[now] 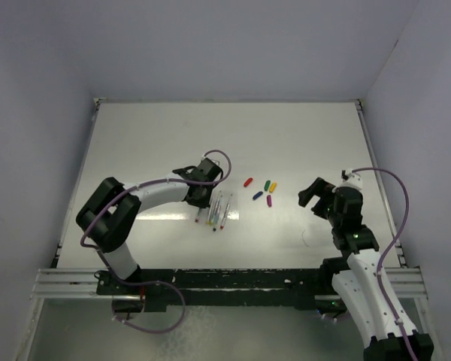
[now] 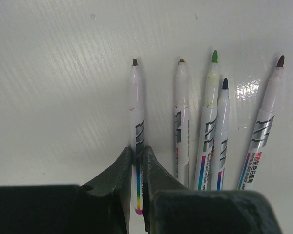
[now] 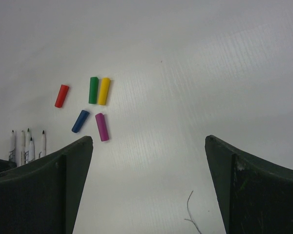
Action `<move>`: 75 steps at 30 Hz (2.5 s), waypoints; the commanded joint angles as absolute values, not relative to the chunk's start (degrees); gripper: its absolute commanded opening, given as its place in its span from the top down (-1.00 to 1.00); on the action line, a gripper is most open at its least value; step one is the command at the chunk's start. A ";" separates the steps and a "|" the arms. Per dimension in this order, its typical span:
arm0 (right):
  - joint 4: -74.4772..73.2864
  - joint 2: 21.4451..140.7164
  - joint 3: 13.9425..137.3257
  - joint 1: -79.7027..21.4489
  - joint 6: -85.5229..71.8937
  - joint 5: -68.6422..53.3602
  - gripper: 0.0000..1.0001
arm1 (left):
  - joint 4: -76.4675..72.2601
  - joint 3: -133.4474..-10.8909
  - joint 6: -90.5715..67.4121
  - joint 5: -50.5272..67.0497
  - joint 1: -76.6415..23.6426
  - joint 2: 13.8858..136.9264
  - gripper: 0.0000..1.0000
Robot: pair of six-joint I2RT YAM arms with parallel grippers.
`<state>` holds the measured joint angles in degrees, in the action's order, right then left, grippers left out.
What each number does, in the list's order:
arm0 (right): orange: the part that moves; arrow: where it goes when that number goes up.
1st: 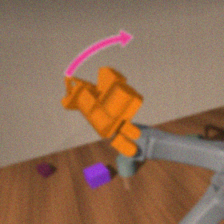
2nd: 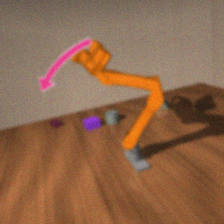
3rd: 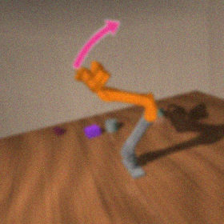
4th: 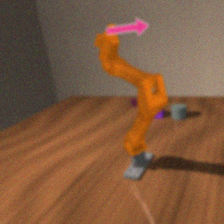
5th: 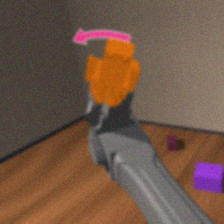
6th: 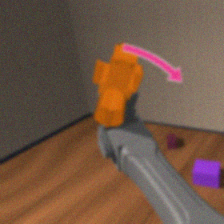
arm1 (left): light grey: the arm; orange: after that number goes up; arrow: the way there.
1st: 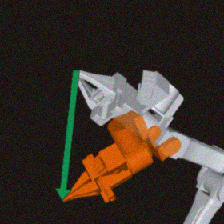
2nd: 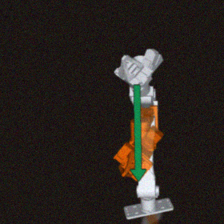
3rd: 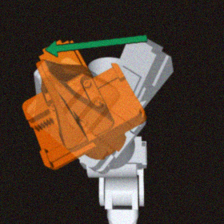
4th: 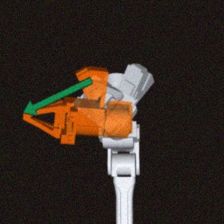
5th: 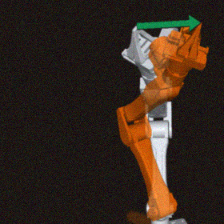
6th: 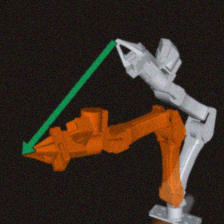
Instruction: Insert the pens into the pen caps
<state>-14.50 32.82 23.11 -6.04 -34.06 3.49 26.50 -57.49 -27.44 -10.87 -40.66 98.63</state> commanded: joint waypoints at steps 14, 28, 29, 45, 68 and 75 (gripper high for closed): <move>-11.36 37.98 25.56 -6.14 -28.75 -0.12 -1.00 | 24.19 -51.64 -25.36 -8.14 -40.94 90.79 1.00; -6.63 44.92 25.56 -7.14 -29.23 -6.31 -0.99 | 19.07 -45.09 -25.09 -9.19 -40.95 66.78 1.00; -5.43 45.40 24.75 -7.08 -32.49 -8.34 -0.99 | 18.94 -44.99 -25.05 -9.10 -40.93 66.21 1.00; 4.71 54.07 22.90 -6.43 -40.43 -15.04 -0.99 | 18.09 -42.71 -24.53 -9.67 -40.95 60.58 1.00; 7.61 55.25 24.27 -9.74 -31.84 -8.60 -1.00 | 14.42 -41.38 -25.48 -6.90 -40.95 64.46 1.00; -1.82 57.78 35.42 -25.19 -25.99 12.88 -0.99 | 14.58 -42.09 -25.31 -7.16 -40.95 65.31 1.00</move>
